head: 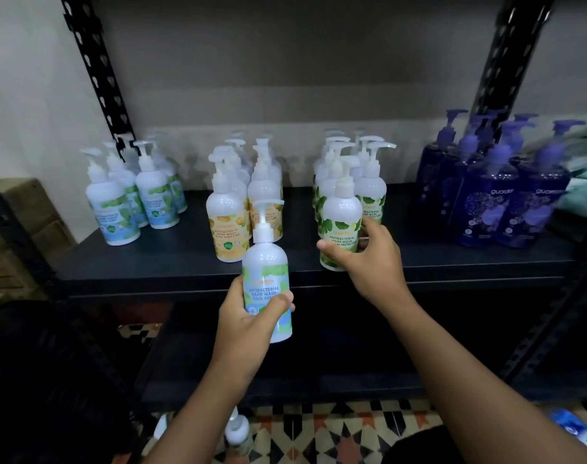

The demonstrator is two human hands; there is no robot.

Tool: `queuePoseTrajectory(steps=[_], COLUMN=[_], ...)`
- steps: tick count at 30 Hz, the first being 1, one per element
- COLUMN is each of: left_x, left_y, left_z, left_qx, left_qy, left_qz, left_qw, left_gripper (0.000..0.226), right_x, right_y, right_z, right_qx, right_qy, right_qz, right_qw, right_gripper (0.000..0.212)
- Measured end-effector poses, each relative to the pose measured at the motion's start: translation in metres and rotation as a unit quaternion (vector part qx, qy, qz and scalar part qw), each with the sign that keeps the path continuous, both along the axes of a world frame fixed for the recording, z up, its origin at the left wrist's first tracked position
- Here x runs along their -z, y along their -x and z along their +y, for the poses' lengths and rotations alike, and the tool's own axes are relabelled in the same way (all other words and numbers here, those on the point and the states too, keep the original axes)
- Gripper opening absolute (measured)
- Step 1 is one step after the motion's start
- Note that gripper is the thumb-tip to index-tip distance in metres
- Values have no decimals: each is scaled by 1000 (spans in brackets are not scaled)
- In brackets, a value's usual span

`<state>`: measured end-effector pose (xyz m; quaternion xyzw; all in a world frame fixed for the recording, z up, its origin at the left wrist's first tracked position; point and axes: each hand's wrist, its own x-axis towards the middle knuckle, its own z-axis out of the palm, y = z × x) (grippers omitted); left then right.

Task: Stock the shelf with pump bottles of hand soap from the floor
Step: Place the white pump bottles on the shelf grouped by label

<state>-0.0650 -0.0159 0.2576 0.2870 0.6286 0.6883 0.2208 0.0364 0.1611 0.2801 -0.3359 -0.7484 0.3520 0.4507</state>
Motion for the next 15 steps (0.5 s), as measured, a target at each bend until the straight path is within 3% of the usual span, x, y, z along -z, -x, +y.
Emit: queuePoseTrajectory(steps=[7,12,15], left_x=[2,4,5], left_y=[-6,-11,-11], left_z=[7,7,6], left_qx=[-4,-7,-9], left_qy=[-5,-6,-7], left_qz=[-9,-11,-12], left_qw=[1000,1000,1000], left_gripper=[20,20,20], right_x=[6,12,14], right_y=[-2,-4,-1], right_z=[4,6,8], right_qx=[0,8,19], right_qy=[23,20,12], right_qz=[-19,-47,-51], right_qw=[1000,999,998], right_gripper=[81,60,60])
